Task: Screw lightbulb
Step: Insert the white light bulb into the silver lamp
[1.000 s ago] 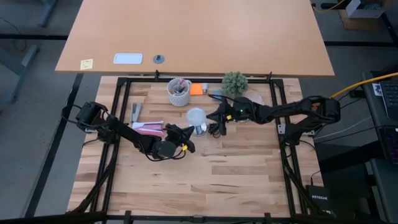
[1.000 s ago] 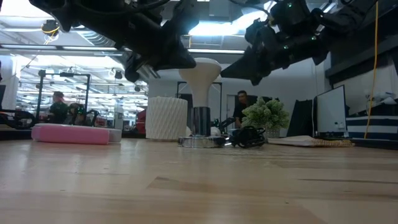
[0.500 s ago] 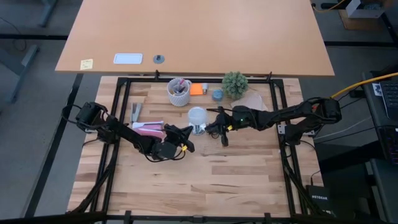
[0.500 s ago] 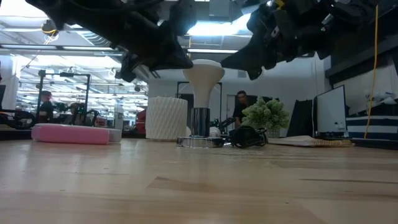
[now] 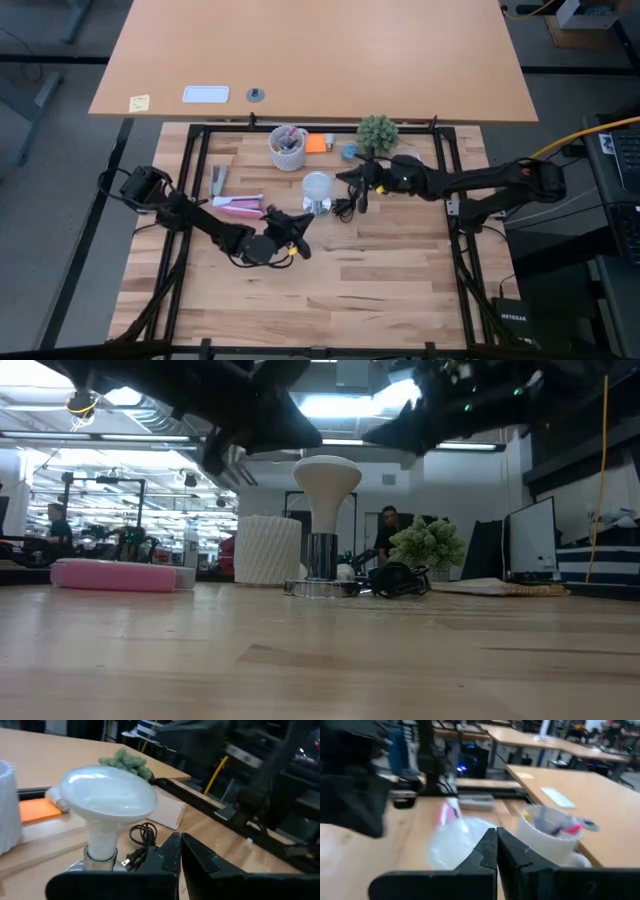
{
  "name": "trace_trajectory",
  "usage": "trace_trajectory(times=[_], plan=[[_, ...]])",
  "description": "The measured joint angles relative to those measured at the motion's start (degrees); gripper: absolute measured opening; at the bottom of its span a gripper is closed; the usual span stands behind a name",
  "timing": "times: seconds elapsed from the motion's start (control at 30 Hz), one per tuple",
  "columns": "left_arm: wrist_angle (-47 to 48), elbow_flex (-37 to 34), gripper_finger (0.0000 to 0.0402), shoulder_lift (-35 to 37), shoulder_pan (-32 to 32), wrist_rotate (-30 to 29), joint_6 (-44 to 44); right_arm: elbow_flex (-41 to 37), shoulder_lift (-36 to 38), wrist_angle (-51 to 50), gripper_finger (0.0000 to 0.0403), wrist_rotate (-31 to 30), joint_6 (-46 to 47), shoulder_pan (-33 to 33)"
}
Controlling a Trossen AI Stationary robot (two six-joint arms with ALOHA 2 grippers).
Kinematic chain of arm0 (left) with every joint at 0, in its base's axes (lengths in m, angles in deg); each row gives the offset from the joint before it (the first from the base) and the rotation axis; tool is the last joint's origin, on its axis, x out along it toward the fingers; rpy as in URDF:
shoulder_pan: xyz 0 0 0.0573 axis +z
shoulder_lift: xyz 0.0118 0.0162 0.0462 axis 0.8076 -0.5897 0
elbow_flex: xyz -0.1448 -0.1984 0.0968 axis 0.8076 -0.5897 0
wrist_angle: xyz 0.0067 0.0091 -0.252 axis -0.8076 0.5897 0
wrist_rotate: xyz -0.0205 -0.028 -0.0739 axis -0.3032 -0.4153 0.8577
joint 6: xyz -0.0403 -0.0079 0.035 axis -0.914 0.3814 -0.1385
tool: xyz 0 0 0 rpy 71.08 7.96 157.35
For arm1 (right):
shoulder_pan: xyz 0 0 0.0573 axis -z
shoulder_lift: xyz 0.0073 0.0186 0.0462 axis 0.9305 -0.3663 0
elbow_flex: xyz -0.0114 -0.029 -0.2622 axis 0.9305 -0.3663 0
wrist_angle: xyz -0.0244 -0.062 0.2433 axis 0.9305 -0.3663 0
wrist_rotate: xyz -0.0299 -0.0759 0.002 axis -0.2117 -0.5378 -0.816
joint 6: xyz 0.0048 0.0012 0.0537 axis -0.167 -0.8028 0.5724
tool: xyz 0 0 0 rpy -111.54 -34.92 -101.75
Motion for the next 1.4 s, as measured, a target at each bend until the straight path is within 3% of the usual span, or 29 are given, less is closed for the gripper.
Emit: trace_trajectory(times=[0.23,0.73,0.97,1.4], plan=[[0.01,0.00,0.0005,-0.01,3.33,2.93,3.52,-0.02,-5.19,1.38,0.0003,4.52,0.66,5.44],[3.52,0.00,0.0005,-0.04,4.24,2.76,1.60,-0.02,-8.78,3.41,0.0003,7.32,1.73,5.51],[4.64,0.00,0.0005,-0.02,4.39,-0.17,1.08,-0.02,-8.78,3.43,0.0003,7.48,1.94,5.51],[4.64,0.00,0.0005,-0.04,4.34,-6.36,0.58,-0.03,-8.76,2.32,0.0003,13.77,3.71,5.51]])
